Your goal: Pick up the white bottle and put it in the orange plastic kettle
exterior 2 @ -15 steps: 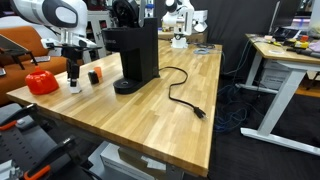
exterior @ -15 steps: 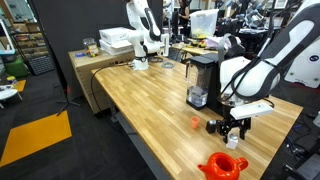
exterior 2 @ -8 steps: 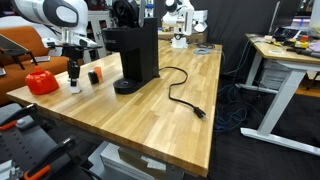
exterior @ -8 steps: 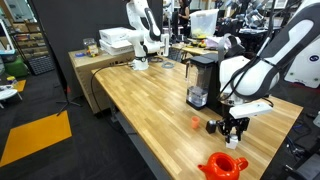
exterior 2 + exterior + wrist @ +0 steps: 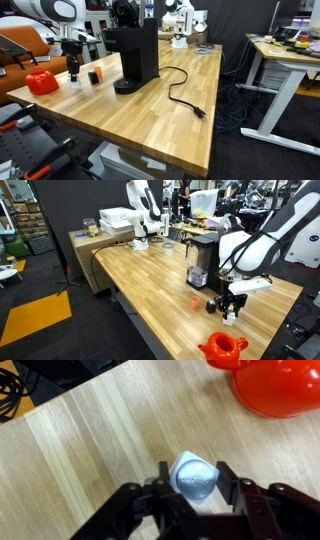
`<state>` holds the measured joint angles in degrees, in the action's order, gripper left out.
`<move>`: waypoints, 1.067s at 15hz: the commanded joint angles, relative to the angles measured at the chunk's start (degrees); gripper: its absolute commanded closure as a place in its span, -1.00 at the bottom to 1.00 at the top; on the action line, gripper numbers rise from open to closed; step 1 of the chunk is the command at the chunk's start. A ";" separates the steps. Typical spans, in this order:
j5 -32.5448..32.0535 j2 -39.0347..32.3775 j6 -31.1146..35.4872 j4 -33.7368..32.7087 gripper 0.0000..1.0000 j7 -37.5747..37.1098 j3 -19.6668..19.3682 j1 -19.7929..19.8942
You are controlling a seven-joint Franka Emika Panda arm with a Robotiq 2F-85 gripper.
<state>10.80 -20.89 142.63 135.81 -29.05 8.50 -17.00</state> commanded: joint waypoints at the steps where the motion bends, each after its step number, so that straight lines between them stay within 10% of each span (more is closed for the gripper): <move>1: 0.14 5.91 -0.72 2.67 0.50 2.80 1.02 0.47; 16: 2.41 22.67 -15.47 5.05 0.50 7.67 8.25 -0.81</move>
<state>11.37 1.29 129.64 141.13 -24.37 15.96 -17.64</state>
